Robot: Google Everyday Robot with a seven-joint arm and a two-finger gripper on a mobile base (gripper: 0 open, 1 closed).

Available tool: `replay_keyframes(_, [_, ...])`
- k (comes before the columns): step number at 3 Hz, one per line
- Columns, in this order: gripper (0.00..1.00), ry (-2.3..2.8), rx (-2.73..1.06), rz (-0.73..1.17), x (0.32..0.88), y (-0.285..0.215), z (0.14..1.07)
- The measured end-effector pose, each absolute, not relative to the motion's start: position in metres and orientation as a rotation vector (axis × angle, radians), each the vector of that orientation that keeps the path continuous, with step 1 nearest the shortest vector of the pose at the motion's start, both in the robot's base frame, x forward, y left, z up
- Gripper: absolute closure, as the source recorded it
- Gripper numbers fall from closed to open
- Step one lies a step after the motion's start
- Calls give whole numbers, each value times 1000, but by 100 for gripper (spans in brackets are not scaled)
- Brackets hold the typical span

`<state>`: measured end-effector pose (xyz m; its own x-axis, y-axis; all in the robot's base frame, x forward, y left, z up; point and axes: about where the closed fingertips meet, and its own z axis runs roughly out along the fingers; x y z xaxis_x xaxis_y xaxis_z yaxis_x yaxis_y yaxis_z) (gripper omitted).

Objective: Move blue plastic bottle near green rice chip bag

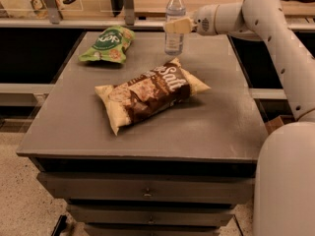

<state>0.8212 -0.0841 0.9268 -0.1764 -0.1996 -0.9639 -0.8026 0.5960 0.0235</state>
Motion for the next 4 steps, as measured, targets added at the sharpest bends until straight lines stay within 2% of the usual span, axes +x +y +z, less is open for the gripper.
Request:
replay_keyframes(2, [100, 1605, -1057, 773, 799, -34, 938])
replay_keyframes(4, [100, 1550, -1310, 810, 774, -6, 924])
